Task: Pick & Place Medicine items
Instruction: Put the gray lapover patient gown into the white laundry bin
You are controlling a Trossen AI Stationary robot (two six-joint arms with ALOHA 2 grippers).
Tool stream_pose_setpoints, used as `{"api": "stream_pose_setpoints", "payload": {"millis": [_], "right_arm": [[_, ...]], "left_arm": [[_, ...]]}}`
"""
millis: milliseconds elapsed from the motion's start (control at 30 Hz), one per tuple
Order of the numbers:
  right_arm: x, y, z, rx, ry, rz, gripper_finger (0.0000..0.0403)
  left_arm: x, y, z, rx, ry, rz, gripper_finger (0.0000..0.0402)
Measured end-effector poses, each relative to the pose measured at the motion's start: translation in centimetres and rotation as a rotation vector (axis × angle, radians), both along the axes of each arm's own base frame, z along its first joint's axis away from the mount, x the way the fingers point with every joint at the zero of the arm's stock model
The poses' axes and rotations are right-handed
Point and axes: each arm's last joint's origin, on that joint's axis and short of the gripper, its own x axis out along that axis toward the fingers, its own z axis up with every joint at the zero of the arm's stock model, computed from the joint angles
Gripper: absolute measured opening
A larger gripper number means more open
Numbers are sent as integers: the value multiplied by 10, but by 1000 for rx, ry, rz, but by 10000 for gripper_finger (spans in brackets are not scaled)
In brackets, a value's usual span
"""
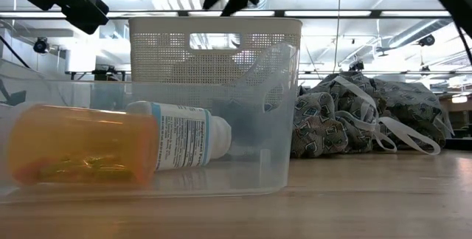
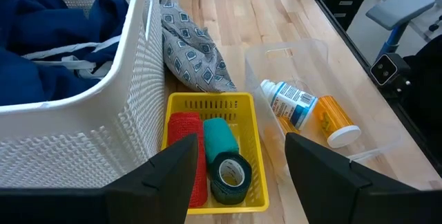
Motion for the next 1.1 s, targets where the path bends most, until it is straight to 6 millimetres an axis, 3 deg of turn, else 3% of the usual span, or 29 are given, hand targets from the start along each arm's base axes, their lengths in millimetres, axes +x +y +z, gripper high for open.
{"api": "stream_pose_setpoints", "payload": {"millis": [267, 500, 767, 1100], "right_arm": [[-50, 45, 54, -30, -49, 105, 370], [-77, 74, 69, 33, -32, 129, 370], [-78, 108, 56, 73, 59, 187, 370], [-67, 163, -1, -18, 250, 284, 370]], "left_arm": [[0, 0, 0, 0, 0, 0, 226], [0, 0, 0, 0, 0, 0, 226], [0, 0, 0, 0, 1, 0, 226], [0, 0, 0, 0, 0, 0, 226]]}}
